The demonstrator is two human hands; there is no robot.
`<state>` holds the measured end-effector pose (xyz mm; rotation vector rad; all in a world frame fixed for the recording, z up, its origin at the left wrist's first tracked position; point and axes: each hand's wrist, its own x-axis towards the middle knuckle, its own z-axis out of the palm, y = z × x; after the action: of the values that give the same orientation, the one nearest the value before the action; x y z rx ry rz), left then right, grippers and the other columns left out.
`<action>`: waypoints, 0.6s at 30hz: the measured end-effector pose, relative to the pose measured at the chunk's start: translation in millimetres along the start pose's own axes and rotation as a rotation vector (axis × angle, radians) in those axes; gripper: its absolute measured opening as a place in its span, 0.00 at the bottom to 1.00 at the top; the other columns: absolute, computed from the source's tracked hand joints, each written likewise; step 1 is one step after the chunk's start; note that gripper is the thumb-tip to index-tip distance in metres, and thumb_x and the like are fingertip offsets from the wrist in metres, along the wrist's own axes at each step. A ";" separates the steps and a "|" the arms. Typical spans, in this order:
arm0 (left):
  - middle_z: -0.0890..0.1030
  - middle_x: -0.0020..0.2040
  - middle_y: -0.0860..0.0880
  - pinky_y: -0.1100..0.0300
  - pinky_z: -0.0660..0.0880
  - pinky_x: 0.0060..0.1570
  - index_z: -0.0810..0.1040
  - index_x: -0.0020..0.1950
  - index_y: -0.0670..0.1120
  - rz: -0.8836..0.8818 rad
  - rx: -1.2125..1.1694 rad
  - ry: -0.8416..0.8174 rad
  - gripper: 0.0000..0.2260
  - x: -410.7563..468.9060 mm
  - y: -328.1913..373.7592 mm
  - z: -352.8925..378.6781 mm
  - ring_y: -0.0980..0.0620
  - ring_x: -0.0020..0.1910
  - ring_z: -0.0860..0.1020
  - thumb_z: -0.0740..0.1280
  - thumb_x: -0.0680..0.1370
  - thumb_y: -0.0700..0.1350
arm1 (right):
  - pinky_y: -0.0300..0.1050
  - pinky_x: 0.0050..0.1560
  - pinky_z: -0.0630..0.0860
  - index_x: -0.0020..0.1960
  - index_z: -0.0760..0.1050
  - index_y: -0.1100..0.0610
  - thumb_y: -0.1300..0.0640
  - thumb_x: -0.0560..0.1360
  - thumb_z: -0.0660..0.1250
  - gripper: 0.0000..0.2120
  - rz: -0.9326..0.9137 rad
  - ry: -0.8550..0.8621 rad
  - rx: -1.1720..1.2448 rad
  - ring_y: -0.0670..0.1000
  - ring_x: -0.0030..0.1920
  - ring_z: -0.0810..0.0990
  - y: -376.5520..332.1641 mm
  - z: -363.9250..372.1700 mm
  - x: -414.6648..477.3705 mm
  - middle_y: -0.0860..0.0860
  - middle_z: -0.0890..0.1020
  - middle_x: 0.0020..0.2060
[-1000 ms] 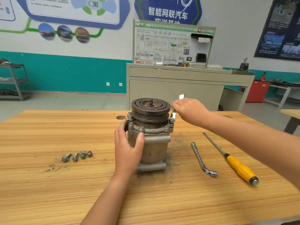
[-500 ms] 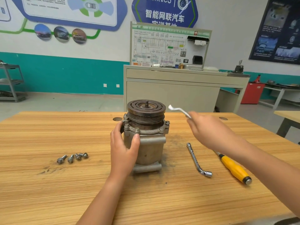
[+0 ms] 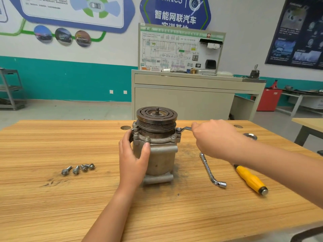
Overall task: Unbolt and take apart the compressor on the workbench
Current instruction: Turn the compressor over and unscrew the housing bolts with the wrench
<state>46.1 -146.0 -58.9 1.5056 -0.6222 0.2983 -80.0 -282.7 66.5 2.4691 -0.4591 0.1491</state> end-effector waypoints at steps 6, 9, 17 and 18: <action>0.65 0.66 0.58 0.64 0.61 0.64 0.61 0.72 0.53 0.002 -0.019 0.019 0.29 -0.6 -0.8 2.8 0.62 0.66 0.64 0.61 0.72 0.55 | 0.41 0.30 0.64 0.68 0.62 0.57 0.58 0.80 0.49 0.18 -0.135 0.110 -0.062 0.48 0.26 0.69 39.3 33.2 34.8 0.47 0.71 0.27; 0.65 0.65 0.59 0.69 0.60 0.61 0.60 0.69 0.58 0.005 -0.036 0.019 0.26 -1.4 -0.5 3.0 0.65 0.65 0.64 0.61 0.71 0.56 | 0.49 0.59 0.68 0.62 0.69 0.59 0.63 0.78 0.53 0.14 -0.181 0.181 0.025 0.52 0.43 0.78 32.1 47.1 72.6 0.51 0.80 0.43; 0.63 0.60 0.71 0.72 0.59 0.60 0.59 0.66 0.62 0.000 -0.049 0.003 0.24 0.2 -3.0 1.5 0.77 0.61 0.61 0.61 0.71 0.56 | 0.54 0.49 0.75 0.66 0.70 0.58 0.59 0.80 0.55 0.16 -0.005 0.437 0.633 0.58 0.51 0.79 19.8 51.8 82.2 0.57 0.81 0.54; 0.63 0.60 0.71 0.73 0.59 0.59 0.59 0.66 0.62 -0.001 -0.052 0.004 0.24 0.3 -3.1 1.4 0.77 0.61 0.61 0.61 0.71 0.57 | 0.55 0.47 0.75 0.66 0.70 0.59 0.57 0.81 0.55 0.15 0.093 0.470 0.780 0.58 0.46 0.80 23.5 50.3 72.3 0.58 0.82 0.48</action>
<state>47.8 -147.7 -61.3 1.4554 -0.6218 0.2823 -21.0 -351.2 54.4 3.0054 -0.3433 1.1009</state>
